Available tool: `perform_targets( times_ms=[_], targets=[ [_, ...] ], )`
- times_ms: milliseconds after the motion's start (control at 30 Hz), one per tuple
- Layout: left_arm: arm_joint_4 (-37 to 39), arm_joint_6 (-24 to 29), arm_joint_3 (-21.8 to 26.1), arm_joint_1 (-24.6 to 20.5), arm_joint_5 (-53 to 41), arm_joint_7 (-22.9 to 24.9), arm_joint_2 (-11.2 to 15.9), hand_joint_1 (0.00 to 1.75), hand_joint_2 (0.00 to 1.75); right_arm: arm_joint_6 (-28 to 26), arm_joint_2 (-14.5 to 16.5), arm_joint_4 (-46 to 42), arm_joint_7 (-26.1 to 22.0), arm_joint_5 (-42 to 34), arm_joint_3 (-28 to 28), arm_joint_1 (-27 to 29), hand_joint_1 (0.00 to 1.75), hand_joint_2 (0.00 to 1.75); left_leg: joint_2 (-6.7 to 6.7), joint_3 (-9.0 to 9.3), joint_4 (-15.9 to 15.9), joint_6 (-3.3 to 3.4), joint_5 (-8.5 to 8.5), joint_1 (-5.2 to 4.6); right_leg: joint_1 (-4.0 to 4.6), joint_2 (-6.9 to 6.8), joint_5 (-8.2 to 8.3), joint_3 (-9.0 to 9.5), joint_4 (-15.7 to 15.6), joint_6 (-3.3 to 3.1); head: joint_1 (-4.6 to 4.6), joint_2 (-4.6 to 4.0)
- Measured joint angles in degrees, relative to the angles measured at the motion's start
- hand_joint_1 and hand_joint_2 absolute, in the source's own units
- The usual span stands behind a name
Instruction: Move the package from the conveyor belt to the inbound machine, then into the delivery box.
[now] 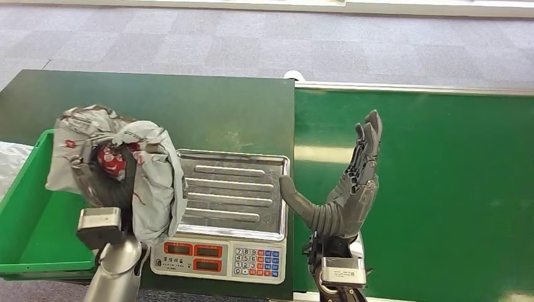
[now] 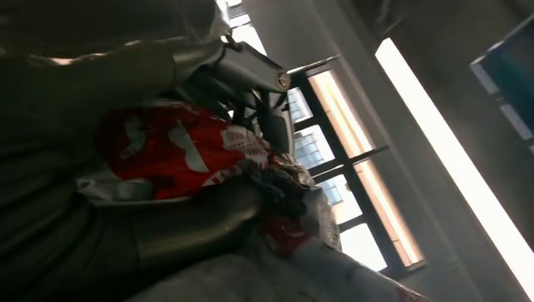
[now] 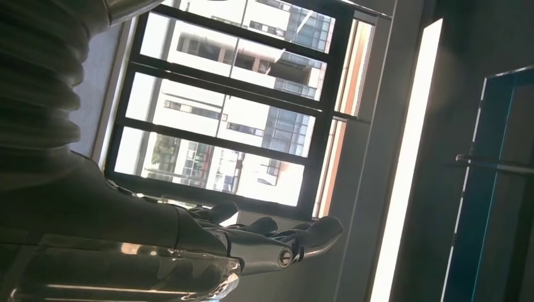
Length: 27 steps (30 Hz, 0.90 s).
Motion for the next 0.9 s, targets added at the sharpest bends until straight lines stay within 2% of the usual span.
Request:
perform_targets(
  times_ms=[100, 267, 400, 533, 633, 800, 833, 900],
  targets=[
    [-4.76, 0.59, 1.82, 0.26, -4.78, 0.79, -0.04, 1.71, 1.75, -0.22, -0.01, 0.85, -0.35, -0.49, 0.23, -0.32, 0.00, 1.75, 0.00, 0.00, 0.00, 0.00, 0.00, 0.00, -0.01, 0.00, 0.00, 0.00, 0.00, 0.00, 0.01, 0.00],
    [-6.27, 0.28, 7.65, -0.77, -11.93, 11.42, 0.52, 1.73, 1.75, -0.09, -0.03, 1.95, -0.40, -0.54, 0.27, -0.34, 0.00, 1.75, 0.03, 0.04, 0.00, 0.00, 0.01, 0.00, 0.00, 0.01, 0.01, -0.01, 0.00, 0.00, -0.01, 0.00],
    [-1.12, -2.55, 14.73, -3.95, -16.43, 18.65, 2.43, 1.74, 1.75, 0.16, -0.04, 2.71, -0.38, -0.22, 0.23, -0.33, 0.00, 1.75, 0.05, 0.06, 0.00, -0.06, 0.07, 0.04, 0.04, 0.02, 0.02, -0.03, 0.02, -0.02, -0.01, 0.00],
    [3.62, -3.29, 18.97, -6.14, -18.60, 21.13, 3.83, 1.73, 1.75, 0.44, -0.04, 3.22, -0.20, 0.02, 0.20, -0.32, 0.00, 1.75, 0.05, 0.02, 0.00, -0.07, 0.07, 0.07, 0.06, 0.03, 0.03, -0.05, 0.04, -0.04, 0.02, 0.00],
    [7.89, -1.79, 21.45, -7.80, -22.12, 23.22, 4.94, 1.69, 1.75, 1.14, -0.04, 3.54, 0.50, 0.57, 0.22, -0.31, 0.00, 1.75, 0.06, -0.02, 0.00, -0.08, 0.07, 0.06, 0.05, 0.03, 0.03, -0.08, 0.04, -0.04, 0.02, 0.00],
    [14.47, 0.43, 24.88, -9.88, -31.25, 27.18, 6.48, 1.53, 1.75, 1.48, -0.01, 4.11, 1.45, 1.52, 0.27, -0.22, 0.00, 1.75, 0.03, -0.03, 0.00, -0.08, 0.07, 0.06, 0.05, 0.03, 0.03, -0.11, 0.04, -0.04, 0.01, 0.00],
    [15.42, 0.50, 25.44, -10.21, -33.81, 28.79, 6.62, 1.26, 1.75, 1.54, -0.01, 4.21, 1.68, 1.73, 0.28, -0.21, 0.00, 1.75, 0.03, -0.03, 0.00, -0.08, 0.07, 0.06, 0.06, 0.03, 0.03, -0.10, 0.04, -0.04, 0.01, 0.00],
    [17.07, 0.49, 26.54, -10.71, -39.44, 32.93, 6.79, 0.50, 1.75, 1.73, 0.03, 4.41, 2.13, 2.15, 0.32, -0.19, 0.00, 1.75, 0.07, -0.03, 0.00, -0.08, 0.07, 0.06, 0.06, 0.03, 0.03, -0.10, 0.04, -0.04, 0.00, 0.00]
  ],
)
